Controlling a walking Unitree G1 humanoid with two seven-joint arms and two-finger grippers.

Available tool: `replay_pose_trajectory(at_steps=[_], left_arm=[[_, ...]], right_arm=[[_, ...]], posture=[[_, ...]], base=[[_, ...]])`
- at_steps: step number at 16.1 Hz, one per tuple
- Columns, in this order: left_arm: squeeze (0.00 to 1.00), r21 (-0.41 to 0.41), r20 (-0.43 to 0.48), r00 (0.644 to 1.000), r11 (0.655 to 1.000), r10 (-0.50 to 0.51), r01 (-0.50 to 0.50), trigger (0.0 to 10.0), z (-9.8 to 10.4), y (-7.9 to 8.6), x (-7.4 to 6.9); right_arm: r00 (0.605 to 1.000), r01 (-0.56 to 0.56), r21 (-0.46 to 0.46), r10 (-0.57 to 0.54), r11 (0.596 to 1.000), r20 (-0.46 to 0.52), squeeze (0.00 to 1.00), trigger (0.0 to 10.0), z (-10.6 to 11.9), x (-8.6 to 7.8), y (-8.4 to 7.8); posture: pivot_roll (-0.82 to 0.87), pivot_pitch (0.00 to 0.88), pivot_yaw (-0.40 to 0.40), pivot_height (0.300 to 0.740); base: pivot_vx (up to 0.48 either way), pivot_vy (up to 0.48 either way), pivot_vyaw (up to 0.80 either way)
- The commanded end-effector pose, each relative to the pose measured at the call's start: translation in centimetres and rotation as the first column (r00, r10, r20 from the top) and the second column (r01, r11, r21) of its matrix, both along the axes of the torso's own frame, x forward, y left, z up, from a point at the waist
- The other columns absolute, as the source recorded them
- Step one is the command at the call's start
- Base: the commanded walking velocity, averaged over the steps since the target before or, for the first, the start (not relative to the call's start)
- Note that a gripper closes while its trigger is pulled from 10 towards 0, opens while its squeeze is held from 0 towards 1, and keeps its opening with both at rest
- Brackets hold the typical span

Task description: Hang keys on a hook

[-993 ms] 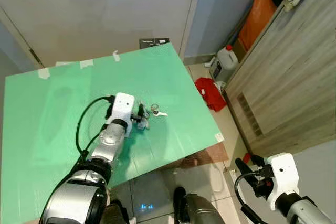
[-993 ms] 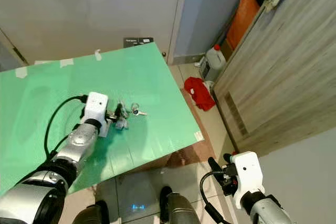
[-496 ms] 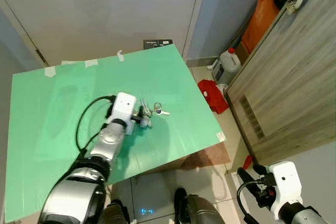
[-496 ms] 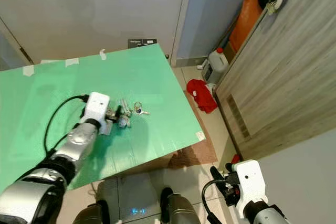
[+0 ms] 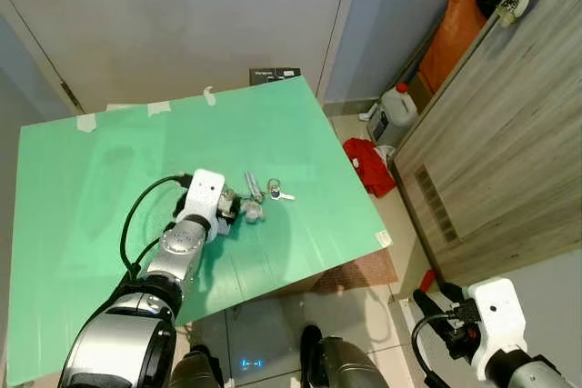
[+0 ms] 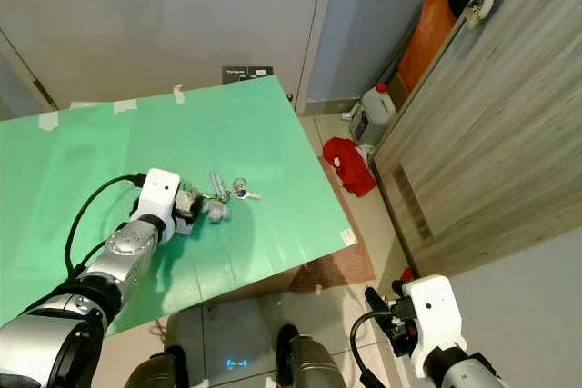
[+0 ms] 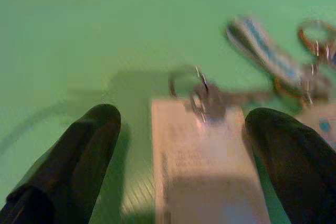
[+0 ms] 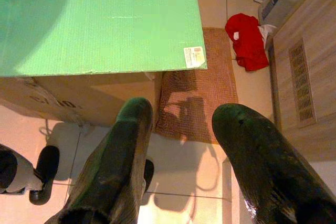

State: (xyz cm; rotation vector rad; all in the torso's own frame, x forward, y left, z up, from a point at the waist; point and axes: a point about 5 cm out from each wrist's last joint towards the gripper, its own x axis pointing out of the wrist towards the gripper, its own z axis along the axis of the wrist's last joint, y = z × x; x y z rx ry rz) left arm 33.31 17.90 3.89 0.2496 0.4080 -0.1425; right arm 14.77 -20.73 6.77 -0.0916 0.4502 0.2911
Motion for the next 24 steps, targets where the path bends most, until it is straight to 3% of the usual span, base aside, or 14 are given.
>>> replay_pose_trajectory(at_steps=[1,2,3,8,12,18,22,23,24], left_arm=[[0.0,0.0,-0.078,0.997,1.0,-0.023,0.023,10.0,-1.1,-0.1,-0.7],[0.0,-0.013,-0.111,0.994,1.0,-0.011,0.009,0.0,-1.5,0.1,-1.0],[0.0,-0.027,-0.163,0.987,1.0,0.005,-0.009,0.0,-2.1,0.2,-1.4],[0.0,0.006,-0.208,0.974,0.996,0.089,-0.09,0.0,-2.6,1.1,-1.8],[0.0,0.024,-0.219,0.971,0.995,0.101,-0.098,0.0,-2.8,1.2,-2.0],[0.0,-0.011,-0.315,0.946,0.996,0.081,-0.089,0.0,-6.0,0.7,-5.5],[0.0,-0.02,-0.16,0.985,0.997,0.069,-0.073,0.0,-4.7,1.0,-5.0],[0.0,-0.028,-0.05,0.995,0.995,0.089,-0.091,0.0,-3.0,1.6,-3.9],[0.0,-0.002,0.003,0.994,0.994,0.105,-0.105,0.0,-1.9,2.3,-3.4]], right_arm=[[1.0,0.014,-0.011,-0.014,1.0,-0.026,0.0,10.0,-0.2,-0.4,-0.2],[0.999,0.016,-0.012,-0.016,1.0,-0.028,0.0,10.0,-0.3,-0.7,-0.3],[0.999,0.023,-0.015,-0.024,1.0,-0.031,0.0,10.0,-0.3,-0.9,-0.5],[0.999,0.02,-0.005,-0.02,1.0,-0.026,0.0,10.0,-0.4,-0.3,-0.3],[1.0,0.013,0.016,-0.013,1.0,-0.018,0.0,10.0,-0.9,0.8,0.5],[1.0,-0.01,0.07,0.01,0.998,0.004,0.0,10.0,-2.3,3.3,2.6],[0.999,-0.024,0.093,0.021,0.995,0.031,0.0,10.0,-2.8,5.0,3.7],[0.999,-0.032,0.1,0.028,0.994,0.044,0.0,10.0,-3.0,6.0,4.2],[0.998,-0.038,0.103,0.033,0.994,0.052,0.0,10.0,-3.0,6.4,4.4]], posture=[[-0.29,0.21,-0.099,0.74],[-0.29,0.212,-0.096,0.74],[-0.29,0.213,-0.096,0.74],[-0.27,0.203,-0.088,0.74],[-0.22,0.181,-0.074,0.74],[-0.11,0.131,-0.045,0.74],[-0.06,0.085,-0.042,0.74],[-0.04,0.059,-0.043,0.74],[-0.03,0.051,-0.043,0.74]], base=[[0.0,0.0,0.0],[0.0,0.0,0.0],[0.0,0.0,0.0],[0.0,0.0,0.0],[0.0,0.0,0.0],[0.0,0.0,0.0],[0.0,0.0,0.0],[0.0,0.0,0.0],[0.0,0.0,0.0]])
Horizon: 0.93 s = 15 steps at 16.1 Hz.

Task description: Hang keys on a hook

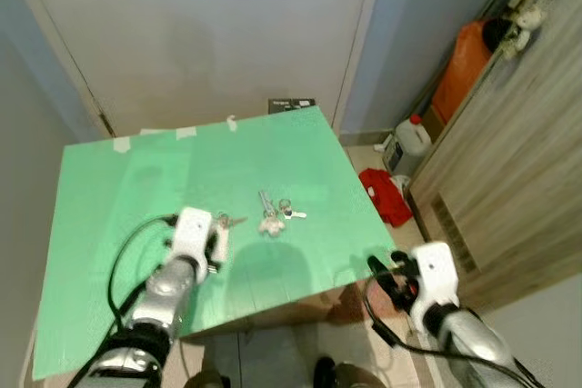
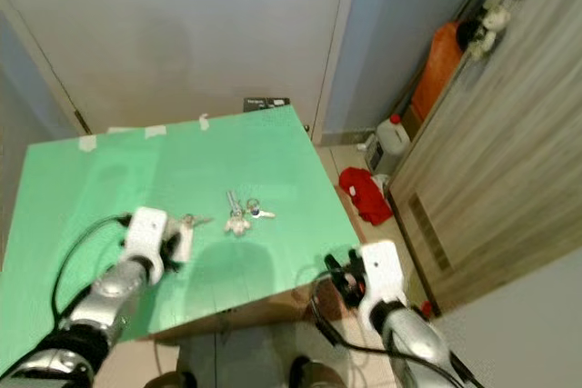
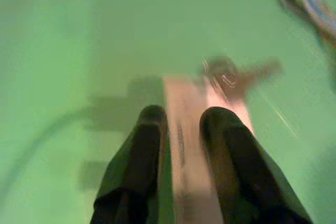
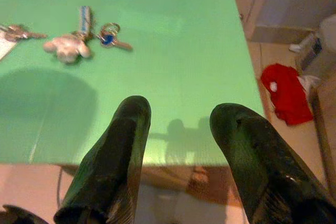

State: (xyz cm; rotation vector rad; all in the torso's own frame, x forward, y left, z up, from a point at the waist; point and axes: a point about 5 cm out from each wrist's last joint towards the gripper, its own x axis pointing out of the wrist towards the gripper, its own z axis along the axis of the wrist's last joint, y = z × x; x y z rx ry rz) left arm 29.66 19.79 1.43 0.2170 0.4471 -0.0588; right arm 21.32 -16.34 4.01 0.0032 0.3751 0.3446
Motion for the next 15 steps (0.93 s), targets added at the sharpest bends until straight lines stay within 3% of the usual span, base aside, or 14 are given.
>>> replay_pose_trajectory(at_steps=[1,5,6,7,8,9,10,15], left_arm=[[0.0,0.015,0.036,0.999,1.0,0.016,-0.017,0.0,0.7,0.5,0.3],[0.0,0.025,-0.003,0.999,0.999,0.036,-0.036,0.0,0.1,1.0,-2.1],[0.0,0.043,0.023,0.999,0.999,-0.023,0.022,5.9,0.5,0.5,-1.9],[0.0,0.091,0.067,0.996,0.994,-0.06,0.053,10.0,1.3,0.1,-1.1],[0.0,0.113,0.08,0.995,0.992,-0.067,0.058,10.0,1.6,0.1,-0.9],[1.0,0.151,0.105,0.99,0.986,-0.091,0.074,10.0,2.3,0.2,0.0],[1.0,0.214,0.117,0.986,0.973,-0.119,0.092,10.0,3.1,0.2,1.0],[1.0,0.198,0.126,0.983,0.974,-0.136,0.11,10.0,3.8,-0.3,2.7]], right_arm=[[1.0,-0.004,-0.008,0.004,1.0,-0.004,0.0,10.0,-0.3,-0.1,0.0],[1.0,-0.008,0.002,0.008,1.0,0.01,0.0,10.0,-0.7,0.7,0.4],[1.0,-0.009,0.005,0.009,1.0,0.012,0.0,10.0,-0.8,0.9,0.5],[1.0,-0.012,0.008,0.012,1.0,0.017,0.0,10.0,-0.8,1.2,0.7],[1.0,-0.013,0.008,0.013,1.0,0.018,0.0,10.0,-0.8,1.2,0.8],[1.0,-0.015,0.012,0.014,1.0,0.025,0.0,10.0,-0.7,1.5,1.0],[0.999,-0.018,0.016,0.018,1.0,0.037,0.0,10.0,-0.6,1.8,1.1],[0.998,-0.011,0.023,0.009,1.0,0.07,0.0,10.0,-0.1,2.2,0.6]], posture=[[-0.03,0.048,-0.043,0.74],[0.01,0.035,-0.042,0.74],[0.01,0.035,-0.044,0.74],[0.01,0.032,-0.045,0.74],[0.01,0.032,-0.045,0.74],[0.01,0.029,-0.047,0.74],[0.01,0.026,-0.046,0.74],[-0.01,0.02,-0.027,0.74]], base=[[0.0,0.0,0.0],[0.0,0.0,0.0],[0.0,0.0,0.0],[0.0,0.0,0.0],[0.0,0.0,0.0],[0.0,0.0,0.0],[0.0,0.0,0.0],[0.0,0.0,0.0]])
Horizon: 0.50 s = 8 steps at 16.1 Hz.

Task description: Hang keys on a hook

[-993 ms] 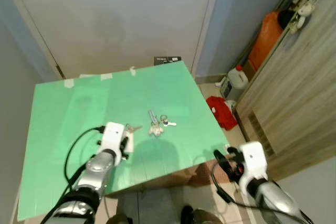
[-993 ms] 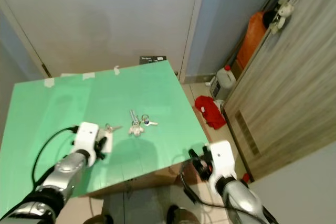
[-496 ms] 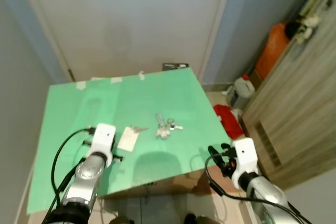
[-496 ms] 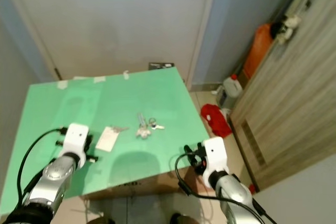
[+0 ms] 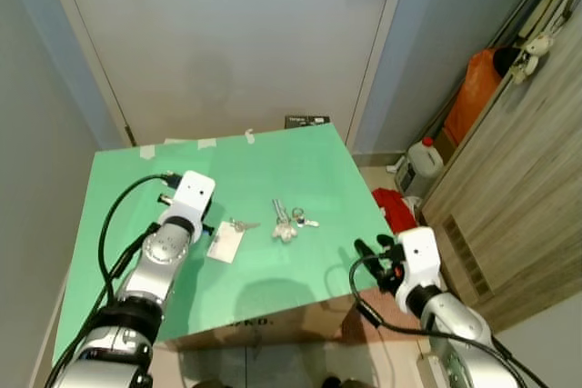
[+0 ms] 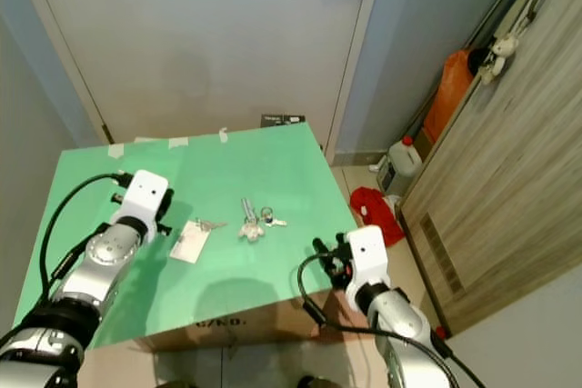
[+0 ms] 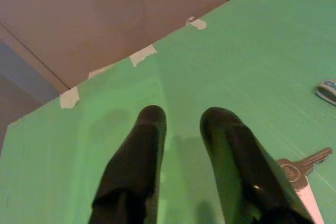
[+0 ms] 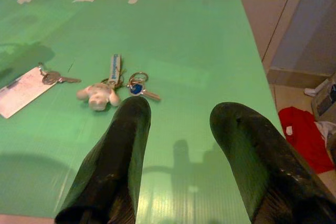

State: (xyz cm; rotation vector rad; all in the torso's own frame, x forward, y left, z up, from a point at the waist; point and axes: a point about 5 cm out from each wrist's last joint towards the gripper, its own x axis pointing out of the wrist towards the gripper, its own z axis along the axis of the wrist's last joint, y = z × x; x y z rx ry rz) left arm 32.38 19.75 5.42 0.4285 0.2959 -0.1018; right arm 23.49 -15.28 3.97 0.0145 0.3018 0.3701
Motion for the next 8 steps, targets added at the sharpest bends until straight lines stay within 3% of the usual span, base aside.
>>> replay_pose_trajectory(at_steps=[1,4,6,8], left_arm=[[1.0,0.003,-0.008,1.0,1.0,-0.02,0.02,10.0,-0.1,-0.3,0.0],[1.0,0.0,-0.015,1.0,1.0,-0.023,0.023,10.0,-0.2,-0.3,0.1],[1.0,-0.047,-0.072,0.997,0.999,-0.019,0.016,10.0,-1.1,-0.1,0.1],[1.0,-0.069,-0.09,0.996,0.998,-0.016,0.01,10.0,-1.4,-0.1,0.0]], right_arm=[[1.0,0.011,-0.004,-0.011,1.0,0.0,0.0,10.0,-0.1,0.0,-0.5],[1.0,0.012,-0.003,-0.012,1.0,0.0,0.0,10.0,-0.1,0.0,-0.5],[0.997,-0.077,0.02,0.077,0.997,-0.002,0.0,10.0,0.5,-0.6,0.2],[0.996,-0.088,0.022,0.088,0.996,-0.001,0.0,10.0,0.6,-0.9,0.1]], posture=[[-0.01,0.02,-0.027,0.74],[-0.01,0.02,-0.027,0.74],[-0.03,0.018,-0.02,0.74],[-0.04,0.015,-0.022,0.74]], base=[[0.0,0.0,0.0],[0.0,0.0,0.0],[0.0,0.0,0.0],[0.0,0.0,0.0]])
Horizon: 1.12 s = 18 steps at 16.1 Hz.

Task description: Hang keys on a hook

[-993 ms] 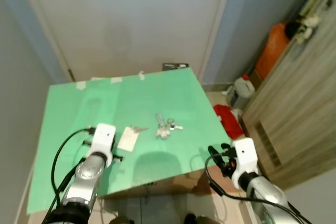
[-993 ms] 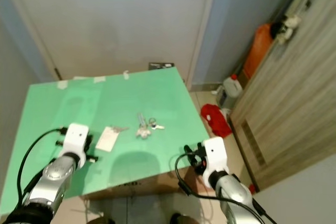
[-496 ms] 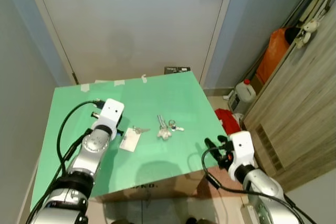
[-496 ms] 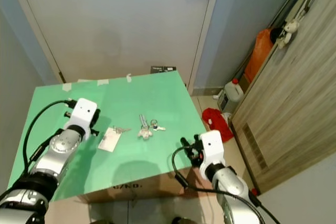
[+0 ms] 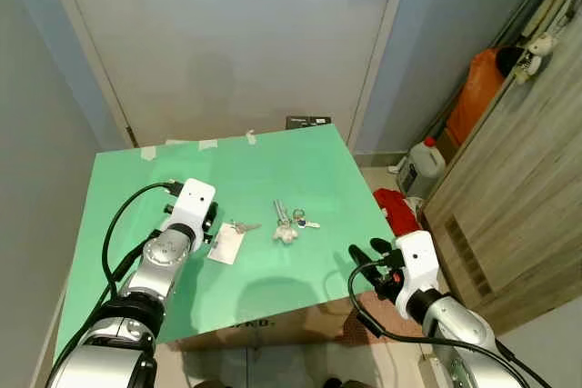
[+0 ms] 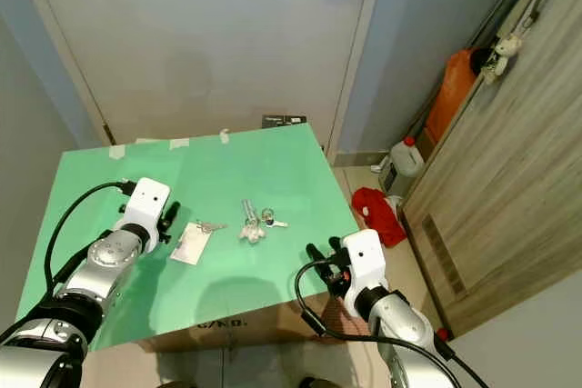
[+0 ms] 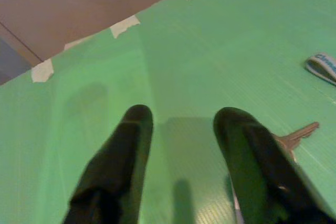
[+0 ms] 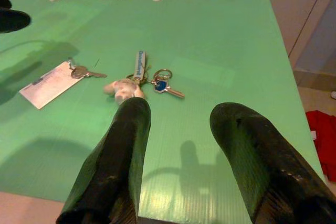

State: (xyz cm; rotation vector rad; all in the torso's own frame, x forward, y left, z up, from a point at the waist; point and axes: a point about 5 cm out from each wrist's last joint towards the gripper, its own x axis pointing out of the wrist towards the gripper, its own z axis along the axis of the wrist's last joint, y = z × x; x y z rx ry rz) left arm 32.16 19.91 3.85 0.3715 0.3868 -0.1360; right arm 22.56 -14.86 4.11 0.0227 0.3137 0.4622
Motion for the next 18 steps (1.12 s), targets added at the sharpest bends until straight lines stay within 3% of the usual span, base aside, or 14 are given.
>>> replay_pose_trajectory(at_steps=[1,5,8,12,14,15,17,18], left_arm=[[1.0,-0.03,0.025,1.0,1.0,-0.005,0.005,10.0,0.5,-0.4,0.4],[1.0,-0.174,0.141,0.989,0.983,-0.035,0.059,10.0,1.8,-2.2,0.0],[1.0,-0.236,0.262,0.964,0.965,-0.048,0.112,10.0,3.8,-3.9,-1.7],[1.0,-0.179,0.359,0.93,0.972,-0.081,0.154,10.0,5.4,-4.1,-4.8],[1.0,-0.138,0.434,0.896,0.976,-0.092,0.167,10.0,6.7,-4.2,-6.1],[1.0,-0.132,0.494,0.868,0.983,-0.046,0.127,10.0,8.1,-3.7,-7.1],[1.0,-0.175,0.534,0.841,0.984,0.081,0.017,10.0,9.2,-2.4,-8.5],[1.0,-0.185,0.533,0.841,0.983,0.092,0.009,10.0,9.3,-2.4,-8.6]], right_arm=[[1.0,0.012,0.001,-0.012,1.0,0.02,0.0,10.0,0.4,-0.1,-0.4],[0.997,0.053,0.031,-0.055,0.998,0.058,0.0,10.0,0.9,0.9,0.0],[0.997,0.047,0.044,-0.05,0.998,0.067,0.0,10.0,0.9,1.8,0.7],[0.995,0.052,0.054,-0.056,0.997,0.083,0.0,10.0,1.1,3.8,1.6],[0.994,0.038,0.058,-0.044,0.998,0.103,0.0,10.0,1.3,4.6,2.3],[0.991,0.043,0.065,-0.051,0.997,0.121,0.0,10.0,1.5,5.2,2.6],[0.979,0.109,0.108,-0.125,0.988,0.161,0.0,10.0,2.2,6.1,2.0],[0.977,0.118,0.112,-0.136,0.987,0.163,0.0,10.0,2.3,6.2,1.9]], posture=[[-0.04,0.008,-0.018,0.74],[-0.01,0.0,-0.001,0.74],[0.03,0.0,-0.002,0.74],[0.09,0.0,-0.029,0.74],[0.1,0.0,-0.044,0.74],[0.11,0.0,-0.055,0.74],[0.12,0.0,-0.061,0.74],[0.12,0.0,-0.06,0.74]], base=[[0.0,0.0,0.0],[0.0,0.0,0.0],[0.0,0.0,0.0],[0.0,0.0,0.0],[0.0,0.0,0.0],[0.0,0.0,0.0],[0.0,0.0,0.0],[0.0,0.0,0.0]])
